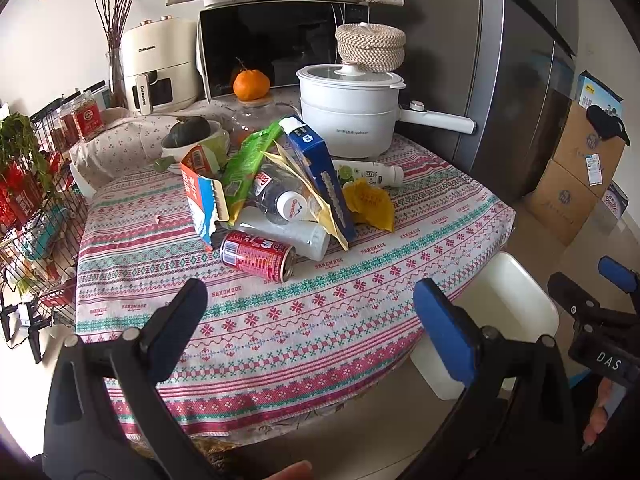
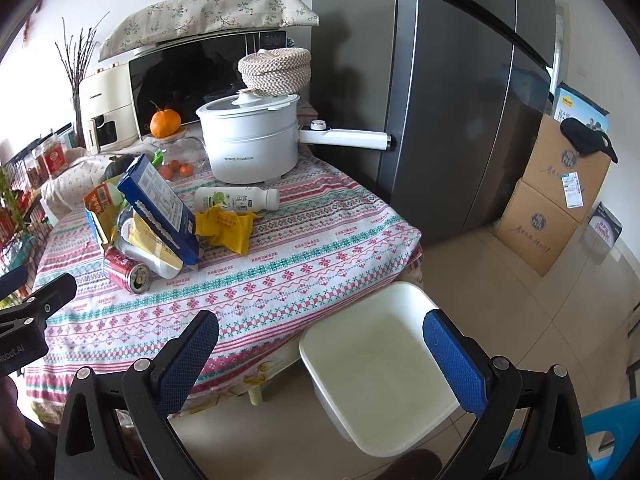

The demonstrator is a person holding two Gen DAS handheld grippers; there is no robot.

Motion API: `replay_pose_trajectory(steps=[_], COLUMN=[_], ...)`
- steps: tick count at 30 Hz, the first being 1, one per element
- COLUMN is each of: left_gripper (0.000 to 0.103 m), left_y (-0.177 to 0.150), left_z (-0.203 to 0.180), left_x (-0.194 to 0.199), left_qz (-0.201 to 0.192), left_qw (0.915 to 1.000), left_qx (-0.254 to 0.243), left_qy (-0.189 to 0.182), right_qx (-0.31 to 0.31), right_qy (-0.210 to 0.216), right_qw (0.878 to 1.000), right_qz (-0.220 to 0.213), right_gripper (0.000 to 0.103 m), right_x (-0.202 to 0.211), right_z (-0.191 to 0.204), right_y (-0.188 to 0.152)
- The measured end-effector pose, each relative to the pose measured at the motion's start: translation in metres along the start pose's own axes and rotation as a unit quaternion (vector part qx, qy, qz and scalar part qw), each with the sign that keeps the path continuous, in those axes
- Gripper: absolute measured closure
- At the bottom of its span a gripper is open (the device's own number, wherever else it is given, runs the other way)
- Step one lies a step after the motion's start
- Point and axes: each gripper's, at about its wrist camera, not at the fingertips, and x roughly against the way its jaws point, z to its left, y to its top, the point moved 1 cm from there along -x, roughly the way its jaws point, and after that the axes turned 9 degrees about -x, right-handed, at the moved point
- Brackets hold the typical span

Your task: Collect trash

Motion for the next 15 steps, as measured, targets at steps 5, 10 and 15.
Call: replay_pose_trajectory(steps=[5, 10, 15], left_gripper=[0.001, 0.001, 0.001], left_y=[-0.0018, -0.0027, -0.0031], left_z=[0.0011, 0.0021, 0.0031], left_x=[-0.0003, -0.0005, -0.0027], left_qz=[0.0, -0.001, 0.001], left_qw=[1.0, 1.0, 1.0], left_qx=[0.002, 0.002, 0.003], left_qy=[0.0, 0.004, 0.009], right_qx=[0.0, -0.002, -0.003], right_qy=[0.0, 0.0, 0.001], right_qw=[1.0, 1.0, 1.0], right_qz=[0.003, 0.0, 0.001], right_gripper=[0.0, 0.0, 0.0], right_x=[0.0012, 0.0028, 0.0032], right_z=[0.0003, -0.0015, -0.0014], right_y=[-0.0011, 0.0005, 0.0006])
